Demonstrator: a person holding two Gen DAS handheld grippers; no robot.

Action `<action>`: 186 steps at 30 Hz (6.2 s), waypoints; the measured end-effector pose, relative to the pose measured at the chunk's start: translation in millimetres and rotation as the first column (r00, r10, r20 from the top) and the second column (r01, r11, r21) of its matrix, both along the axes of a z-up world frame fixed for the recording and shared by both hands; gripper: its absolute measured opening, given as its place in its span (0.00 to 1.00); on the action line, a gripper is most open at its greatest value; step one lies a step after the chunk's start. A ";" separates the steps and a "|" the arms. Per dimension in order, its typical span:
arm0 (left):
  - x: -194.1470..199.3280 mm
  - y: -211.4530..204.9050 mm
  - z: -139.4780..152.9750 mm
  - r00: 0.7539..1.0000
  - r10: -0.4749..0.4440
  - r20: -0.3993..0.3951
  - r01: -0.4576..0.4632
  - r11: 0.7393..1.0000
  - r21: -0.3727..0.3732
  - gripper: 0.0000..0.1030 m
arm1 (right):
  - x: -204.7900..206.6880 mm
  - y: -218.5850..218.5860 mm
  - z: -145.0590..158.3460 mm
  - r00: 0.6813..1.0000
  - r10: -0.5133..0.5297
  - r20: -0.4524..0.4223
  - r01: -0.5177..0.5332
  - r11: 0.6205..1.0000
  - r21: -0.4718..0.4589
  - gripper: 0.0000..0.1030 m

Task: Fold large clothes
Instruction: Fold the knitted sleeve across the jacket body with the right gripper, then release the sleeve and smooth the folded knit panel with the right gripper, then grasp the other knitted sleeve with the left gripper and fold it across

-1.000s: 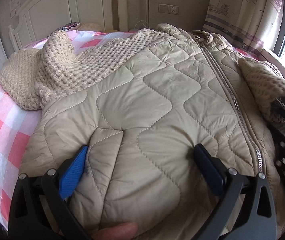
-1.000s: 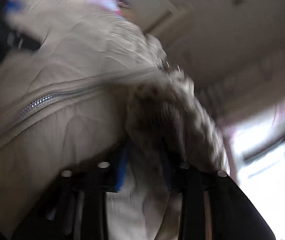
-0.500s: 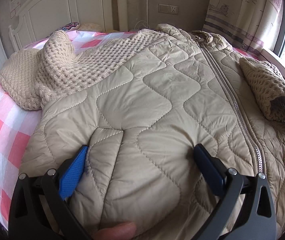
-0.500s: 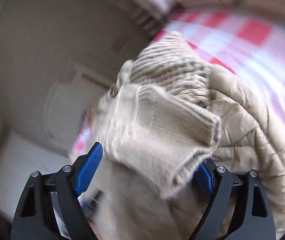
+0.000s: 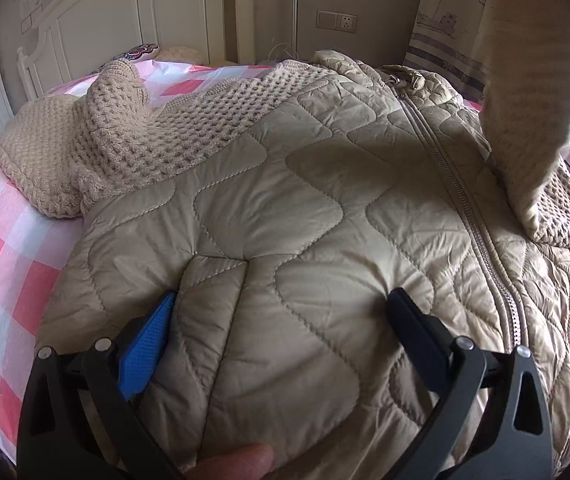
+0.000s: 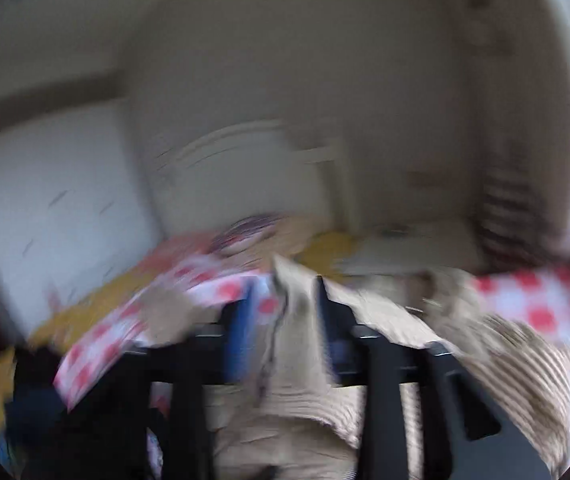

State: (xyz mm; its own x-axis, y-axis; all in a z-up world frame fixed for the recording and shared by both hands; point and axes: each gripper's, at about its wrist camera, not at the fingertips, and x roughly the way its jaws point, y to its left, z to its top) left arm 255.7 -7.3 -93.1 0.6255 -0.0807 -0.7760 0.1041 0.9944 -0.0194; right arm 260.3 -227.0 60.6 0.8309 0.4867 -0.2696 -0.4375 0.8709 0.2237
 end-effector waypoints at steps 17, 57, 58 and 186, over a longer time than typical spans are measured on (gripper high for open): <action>1.1 -6.3 -2.4 1.000 0.002 -0.021 -0.001 0.999 0.046 0.98 | -73.7 -138.9 -154.4 0.808 -0.580 -0.108 0.375 0.646 -0.665 0.66; 6.3 15.7 51.2 0.996 -0.085 -0.033 0.079 0.985 -0.153 0.98 | -126.4 -148.7 -151.3 0.926 -0.370 -0.072 0.238 0.723 -0.648 0.31; 13.7 18.4 61.9 0.996 -0.082 -0.023 0.077 0.980 -0.181 0.98 | -128.0 -157.9 -138.3 0.926 -0.369 -0.078 0.263 0.780 -0.568 0.31; 37.5 96.9 9.7 0.987 0.133 0.085 -0.140 0.987 0.079 0.87 | -72.1 -156.1 -183.8 0.812 -0.449 -0.374 0.355 0.887 -0.294 0.79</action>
